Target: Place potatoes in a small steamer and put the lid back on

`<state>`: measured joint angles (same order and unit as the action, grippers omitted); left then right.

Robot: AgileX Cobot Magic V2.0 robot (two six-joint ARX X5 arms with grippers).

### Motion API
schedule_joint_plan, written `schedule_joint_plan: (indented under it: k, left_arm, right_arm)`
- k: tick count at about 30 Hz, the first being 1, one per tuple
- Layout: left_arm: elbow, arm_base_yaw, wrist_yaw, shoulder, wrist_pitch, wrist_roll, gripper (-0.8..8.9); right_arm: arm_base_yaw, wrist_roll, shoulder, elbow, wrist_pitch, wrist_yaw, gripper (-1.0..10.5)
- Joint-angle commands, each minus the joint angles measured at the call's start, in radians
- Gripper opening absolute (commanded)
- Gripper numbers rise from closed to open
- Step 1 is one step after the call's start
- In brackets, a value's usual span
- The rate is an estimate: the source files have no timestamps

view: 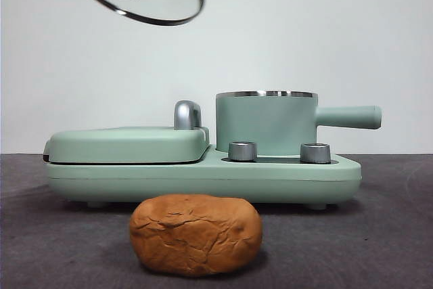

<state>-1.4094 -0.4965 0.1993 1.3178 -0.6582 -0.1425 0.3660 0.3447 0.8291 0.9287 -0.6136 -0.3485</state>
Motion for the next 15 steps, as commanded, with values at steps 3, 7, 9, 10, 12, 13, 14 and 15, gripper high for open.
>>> schedule_joint_plan:
  k: [3, 7, 9, 10, 12, 13, 14, 15]
  left_arm:
    - [0.09, 0.03, -0.051, -0.12, 0.031, 0.03, 0.1]
    - [0.192, 0.067, -0.053, -0.221, 0.029, 0.045, 0.1]
    - [0.229, 0.077, -0.053, -0.262, 0.03, 0.055, 0.1]
    - [0.242, 0.081, -0.053, -0.281, 0.026, 0.059, 0.1]
    - [0.252, 0.085, -0.053, -0.304, 0.019, 0.076, 0.09]
    - [0.252, 0.086, -0.053, -0.312, 0.019, 0.084, 0.09]
    - [0.252, 0.086, -0.053, -0.32, 0.022, 0.085, 0.09]
    - [0.252, 0.086, -0.053, -0.325, 0.026, 0.085, 0.09]
  right_arm:
    - [0.084, 0.039, 0.078, 0.019, 0.006, -0.061, 3.4]
    - [0.172, 0.082, 0.161, 0.019, 0.006, -0.072, 4.2]
    - [0.214, 0.103, 0.207, 0.019, 0.007, -0.071, 4.4]
    - [0.238, 0.115, 0.234, 0.019, 0.007, -0.071, 4.3]
    - [0.28, 0.122, 0.285, 0.019, 0.009, -0.071, 4.3]
    - [0.302, 0.129, 0.313, 0.019, 0.011, -0.071, 4.3]
    - [0.322, 0.135, 0.341, 0.019, 0.012, -0.07, 4.3]
    - [0.338, 0.138, 0.366, 0.019, 0.014, -0.07, 4.3]
